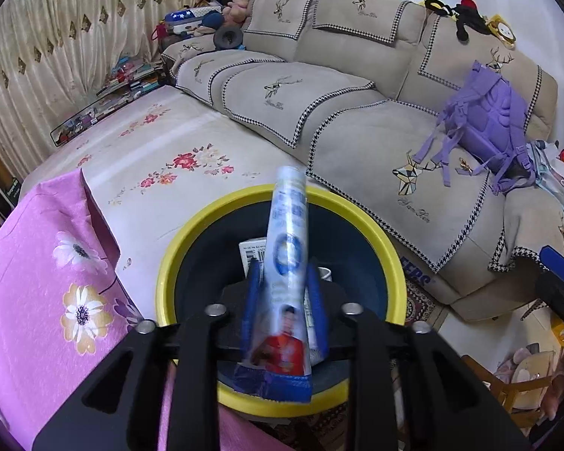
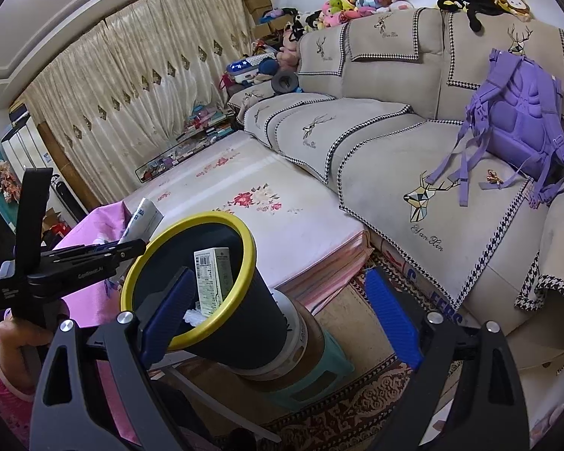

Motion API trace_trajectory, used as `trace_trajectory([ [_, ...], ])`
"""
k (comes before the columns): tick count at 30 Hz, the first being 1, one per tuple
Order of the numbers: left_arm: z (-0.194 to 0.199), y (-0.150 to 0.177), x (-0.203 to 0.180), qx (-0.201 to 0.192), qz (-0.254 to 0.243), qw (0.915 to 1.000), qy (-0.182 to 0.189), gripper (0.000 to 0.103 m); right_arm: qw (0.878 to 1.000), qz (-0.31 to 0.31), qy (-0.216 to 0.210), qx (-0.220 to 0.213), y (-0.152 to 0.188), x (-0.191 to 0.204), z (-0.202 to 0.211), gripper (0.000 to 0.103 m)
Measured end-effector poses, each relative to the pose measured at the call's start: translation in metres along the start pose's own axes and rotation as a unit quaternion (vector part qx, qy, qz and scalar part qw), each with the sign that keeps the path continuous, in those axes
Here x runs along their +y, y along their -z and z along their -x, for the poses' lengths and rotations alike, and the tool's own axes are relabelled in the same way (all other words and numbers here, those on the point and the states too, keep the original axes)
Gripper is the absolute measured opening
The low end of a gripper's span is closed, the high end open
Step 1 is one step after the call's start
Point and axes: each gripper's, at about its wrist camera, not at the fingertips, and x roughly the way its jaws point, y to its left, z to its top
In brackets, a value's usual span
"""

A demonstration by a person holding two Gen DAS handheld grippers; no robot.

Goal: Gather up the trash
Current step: 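Carry the toothpaste tube over the bin and open the left gripper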

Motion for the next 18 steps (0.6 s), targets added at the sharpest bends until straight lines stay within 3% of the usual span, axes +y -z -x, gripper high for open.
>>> trace_trajectory([
  [2,0.001,-0.001,0.003,-0.007,0.002,1.0000,-0.002,0.045,1.000,0.002,0.000,0.000,0.000,0.003,0.000,0.087],
  [7,0.026,0.006,0.023,-0.027,0.018,0.9995,0.002,0.049,1.000,0.011,0.000,0.000,0.001,0.012,0.002,0.087],
  [11,0.069,0.020,0.040,-0.067,0.033,0.9972,-0.006,0.068,1.000,0.022,-0.001,0.001,0.002,0.022,0.003,0.087],
  [14,0.112,0.044,0.063,-0.103,0.048,0.9932,-0.021,0.080,0.999,0.036,-0.005,0.005,0.003,0.034,0.002,0.087],
  [18,0.160,0.084,0.099,-0.135,0.071,0.9868,-0.053,0.085,0.998,0.055,-0.021,0.013,0.006,0.056,-0.002,0.087],
])
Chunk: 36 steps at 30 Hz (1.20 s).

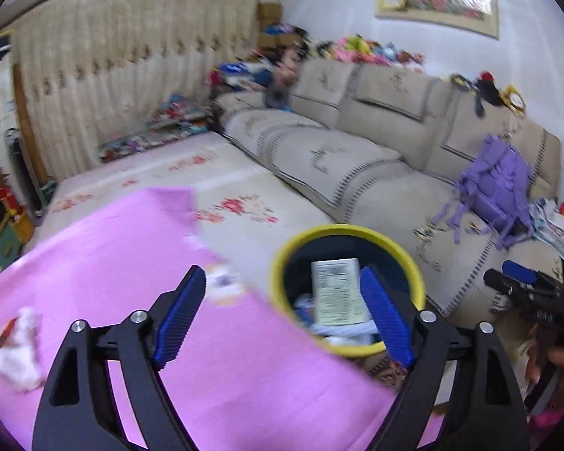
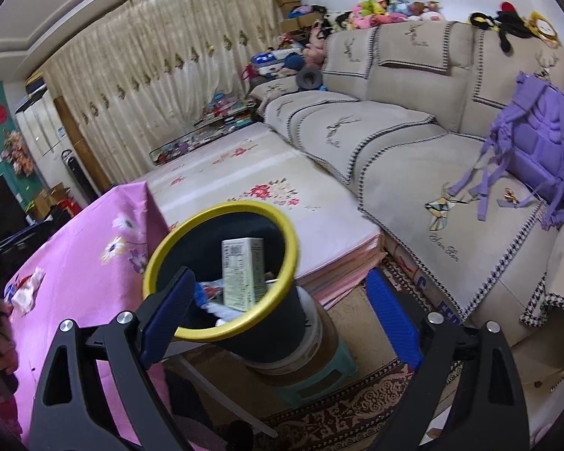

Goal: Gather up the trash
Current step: 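Carry the toothpaste tube over the bin and open the left gripper, then move the right gripper to the white tissue and grasp it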

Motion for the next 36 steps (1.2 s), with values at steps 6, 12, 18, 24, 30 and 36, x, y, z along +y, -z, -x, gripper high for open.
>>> trace_trajectory([
  [6,0.070,0.051,0.090,-0.028,0.047,0.9941,-0.094,0.088,0.999,0.039,-0.031,0.012,-0.002,0.045,-0.009,0.088],
  [12,0.123,0.110,0.181,-0.032,0.094,0.9747,-0.200,0.089,0.994,0.087,-0.057,0.018,-0.006,0.102,-0.021,0.088],
  [18,0.163,0.161,0.255,-0.026,0.151,0.9526,-0.263,0.089,0.984,0.147,-0.098,0.036,-0.008,0.176,-0.039,0.088],
  [24,0.169,0.191,0.290,-0.024,0.193,0.9378,-0.287,0.089,0.963,0.207,-0.160,0.060,-0.002,0.264,-0.054,0.088],
  [30,0.165,0.194,0.296,-0.020,0.211,0.9353,-0.283,0.089,0.935,0.258,-0.227,0.089,0.011,0.361,-0.072,0.088],
  [36,0.176,0.195,0.293,-0.030,0.228,0.9268,-0.297,0.089,0.906,0.292,-0.272,0.140,0.042,0.444,-0.096,0.088],
])
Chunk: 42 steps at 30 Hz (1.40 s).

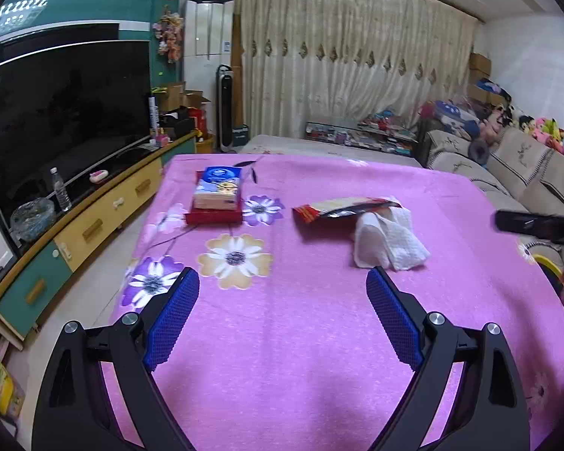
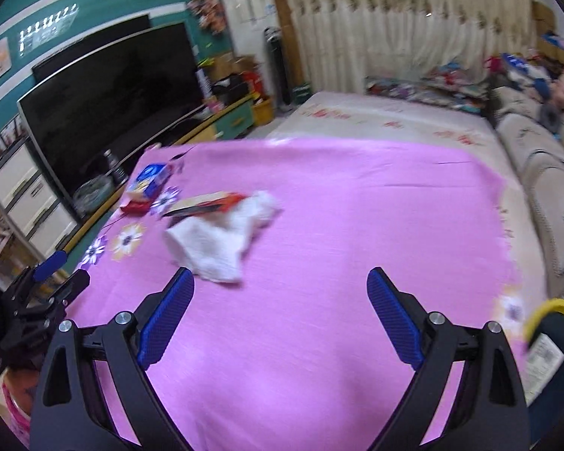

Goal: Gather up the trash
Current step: 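Move the right gripper to the white tissue and grasp it, then carry the tissue over the bin and open the right gripper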

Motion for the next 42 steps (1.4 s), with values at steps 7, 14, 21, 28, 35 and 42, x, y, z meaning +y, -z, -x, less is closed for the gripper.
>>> trace_trajectory([
  [7,0.011,0.000,0.006,-0.010,0.013,0.9999,0.001,0.089,0.998,0.047,0.001,0.036,-0.018,0.049,-0.059,0.088],
  [14,0.016,0.002,0.001,-0.015,0.005,0.9999,0.006,0.089,0.996,0.051,0.006,0.075,-0.024,0.067,-0.106,0.088],
  [21,0.019,0.002,-0.001,-0.013,0.003,0.9998,0.013,0.089,0.995,0.033,0.000,0.093,-0.014,0.062,-0.118,0.079],
  [28,0.019,0.003,-0.006,-0.013,-0.004,0.9999,0.007,0.089,0.995,0.020,-0.011,0.093,-0.015,0.053,-0.113,0.024],
  [35,0.017,0.004,-0.002,-0.011,-0.003,0.9999,0.005,0.089,0.996,0.016,-0.029,0.081,-0.011,0.044,-0.082,0.011],
  [42,0.016,0.004,-0.001,-0.012,-0.006,0.9999,0.003,0.089,0.998,0.014,-0.036,0.053,0.008,0.027,-0.019,0.011],
])
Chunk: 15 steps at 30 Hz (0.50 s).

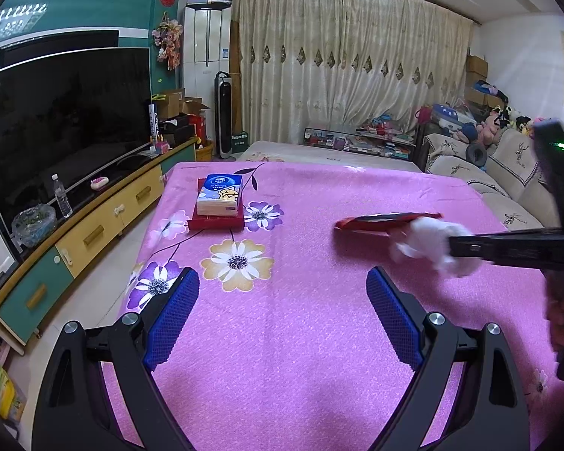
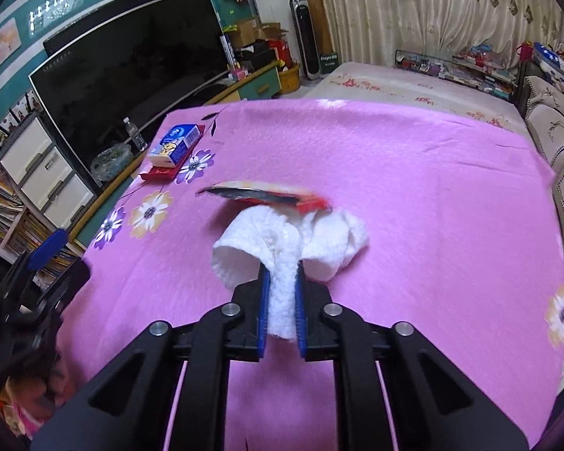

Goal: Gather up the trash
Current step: 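Carry the tissue over the bin and open the right gripper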

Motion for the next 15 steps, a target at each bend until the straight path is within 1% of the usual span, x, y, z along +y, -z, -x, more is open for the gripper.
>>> trace_trajectory([
  [4,-0.001,-0.001,-0.001,0.001,-0.002,1.0000,-0.002,0.089,1.000,-0.012,-0.008,-0.018,0.015,-0.010,0.033,0.011],
  [7,-0.001,-0.001,-0.001,0.002,-0.003,1.0000,-0.004,0.089,0.999,-0.020,-0.007,-0.041,0.027,-0.016,0.064,0.011],
  [10,-0.001,0.000,-0.004,0.003,-0.006,1.0000,-0.006,0.089,0.997,-0.026,-0.036,-0.062,0.035,-0.017,0.091,0.011],
  [11,-0.002,0.000,-0.004,0.004,-0.008,0.9999,-0.007,0.089,0.997,-0.023,-0.027,-0.070,0.037,-0.016,0.098,0.011],
  [12,-0.002,0.000,-0.004,0.004,-0.009,0.9999,-0.008,0.089,0.997,-0.017,-0.004,-0.078,0.039,-0.015,0.106,0.011],
  [13,-0.002,0.000,-0.005,0.005,-0.010,0.9999,-0.009,0.089,0.996,-0.014,0.001,-0.085,0.039,-0.015,0.114,0.011],
  [15,-0.002,0.000,-0.006,0.004,-0.012,0.9999,-0.011,0.089,0.995,-0.021,-0.036,-0.088,0.040,-0.018,0.128,0.011],
])
